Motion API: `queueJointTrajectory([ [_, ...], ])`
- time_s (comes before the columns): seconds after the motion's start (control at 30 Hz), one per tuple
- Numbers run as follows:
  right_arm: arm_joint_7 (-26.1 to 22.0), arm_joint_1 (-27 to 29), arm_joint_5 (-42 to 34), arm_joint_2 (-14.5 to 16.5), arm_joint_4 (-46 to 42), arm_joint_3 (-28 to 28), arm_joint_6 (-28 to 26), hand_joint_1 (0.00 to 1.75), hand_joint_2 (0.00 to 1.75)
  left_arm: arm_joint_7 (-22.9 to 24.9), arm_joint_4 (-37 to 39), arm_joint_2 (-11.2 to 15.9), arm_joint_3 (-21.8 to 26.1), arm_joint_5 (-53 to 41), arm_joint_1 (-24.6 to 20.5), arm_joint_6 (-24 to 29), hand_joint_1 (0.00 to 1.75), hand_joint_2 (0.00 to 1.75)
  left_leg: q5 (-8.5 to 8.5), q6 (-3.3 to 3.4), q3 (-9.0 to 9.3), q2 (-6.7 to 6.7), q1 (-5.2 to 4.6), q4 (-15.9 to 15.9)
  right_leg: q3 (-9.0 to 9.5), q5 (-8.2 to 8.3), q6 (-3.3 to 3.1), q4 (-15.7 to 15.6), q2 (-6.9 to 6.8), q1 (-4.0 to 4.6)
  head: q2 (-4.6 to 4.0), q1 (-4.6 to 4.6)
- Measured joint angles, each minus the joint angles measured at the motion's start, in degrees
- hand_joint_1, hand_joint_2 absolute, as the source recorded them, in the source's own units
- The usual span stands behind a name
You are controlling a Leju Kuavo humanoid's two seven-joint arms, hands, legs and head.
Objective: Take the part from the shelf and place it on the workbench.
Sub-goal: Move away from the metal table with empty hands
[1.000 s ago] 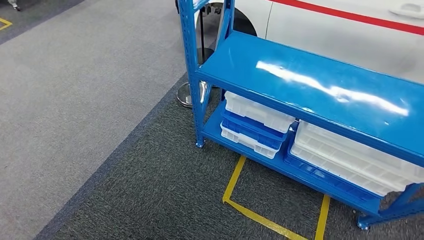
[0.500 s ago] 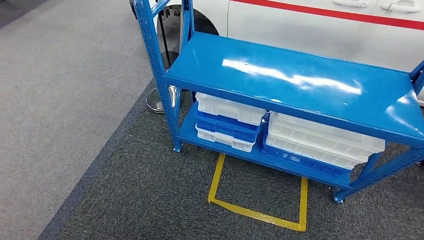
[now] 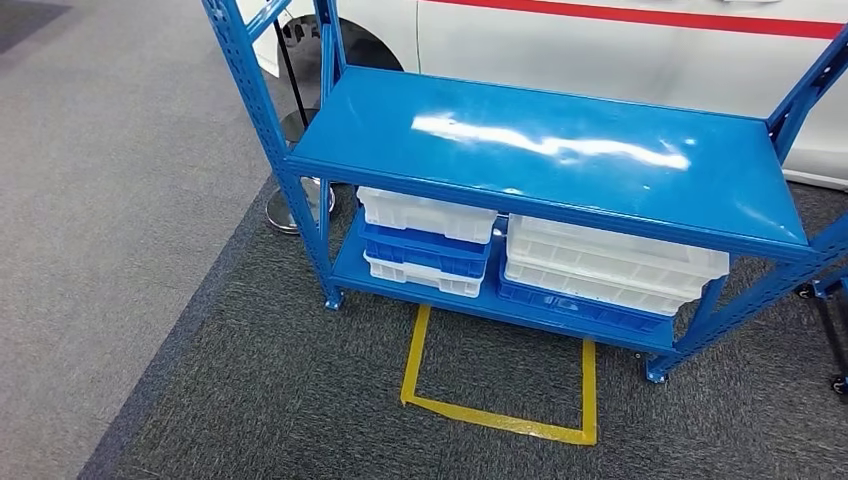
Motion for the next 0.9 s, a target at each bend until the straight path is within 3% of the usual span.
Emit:
queueJointTrajectory([
  [0.07,0.17,0.00,0.24,0.05,0.00,0.01,-0.34,0.00,1.75,0.00,0.00,-0.02,0.00,-0.05,0.00,0.00,0.00,0.00,-3.03,-0.25,-2.18,-0.45,0.09,4.98,0.06,0.08,-0.73,-0.19,-0.01,-0.05,0.00,-0.03],
  [0.13,0.32,0.00,0.41,0.08,0.00,0.03,-0.68,0.00,1.75,0.01,-0.01,-0.02,0.00,-0.07,0.07,0.00,0.00,0.00,-6.50,-0.27,-5.93,-0.78,0.04,12.78,0.03,-0.03,-1.12,-0.16,0.05,0.25,0.00,-0.04],
  [0.17,0.39,0.02,0.46,0.09,0.00,0.04,-0.88,0.00,1.75,0.02,-0.01,-0.02,0.00,-0.07,0.13,-0.01,0.00,0.00,-7.05,-0.22,-7.24,-0.86,0.01,15.30,0.08,-0.09,-1.24,-0.13,0.13,0.41,0.00,-0.04],
  [0.2,0.45,0.03,0.46,0.10,0.00,0.04,-1.09,0.00,1.75,0.04,-0.01,-0.02,0.00,-0.07,0.19,-0.02,0.00,0.00,-6.42,-0.24,-7.58,-0.89,0.01,15.70,0.19,-0.17,-1.35,-0.09,0.22,0.52,0.00,-0.04],
  [0.23,0.48,0.04,0.50,0.10,0.00,0.04,-1.23,0.00,1.75,0.05,-0.01,-0.02,0.00,-0.08,0.22,-0.03,0.00,0.00,-4.66,-0.34,-6.73,-0.89,0.04,13.64,0.37,-0.27,-1.45,-0.02,0.32,0.58,0.00,-0.04],
  [0.3,0.59,-0.01,0.57,0.10,0.00,0.04,-1.27,0.00,1.75,0.07,-0.01,-0.05,0.00,-0.17,0.21,-0.06,0.00,0.00,-0.65,-0.95,-3.14,-0.94,0.21,5.69,0.63,-0.63,-1.47,0.34,0.52,0.71,0.00,-0.05],
  [0.37,0.90,-0.09,0.62,0.09,0.00,0.05,-1.31,0.00,1.75,0.09,-0.02,-0.14,0.00,-0.33,0.13,-0.11,0.00,0.00,0.94,-0.76,-0.86,-1.12,0.24,0.65,0.54,-1.02,-1.19,0.86,0.74,1.01,0.00,-0.01],
  [0.43,1.30,-0.13,0.62,0.08,0.00,0.06,-1.44,0.00,1.75,0.13,-0.02,-0.19,0.00,-0.47,0.13,-0.15,0.00,0.87,0.85,-0.11,-0.63,-1.25,0.06,0.05,0.41,-1.12,-0.94,1.02,0.83,1.18,0.00,0.02],
  [0.5,1.55,-0.12,0.63,0.08,0.00,0.05,-1.51,0.00,1.75,0.15,-0.02,-0.17,0.00,-0.54,0.17,-0.15,0.00,1.75,0.78,0.02,-0.63,-1.25,-0.14,0.05,0.44,-1.06,-0.79,0.91,0.83,1.12,0.00,-0.01],
  [0.9,1.76,-0.20,0.75,0.06,-0.03,0.08,-1.50,0.00,1.75,-0.09,-0.02,-0.19,0.08,-2.54,0.12,-1.03,0.00,1.75,0.65,0.32,-0.60,-1.25,-0.30,0.08,0.60,-0.99,-0.54,0.60,0.83,0.85,0.00,-0.02],
])
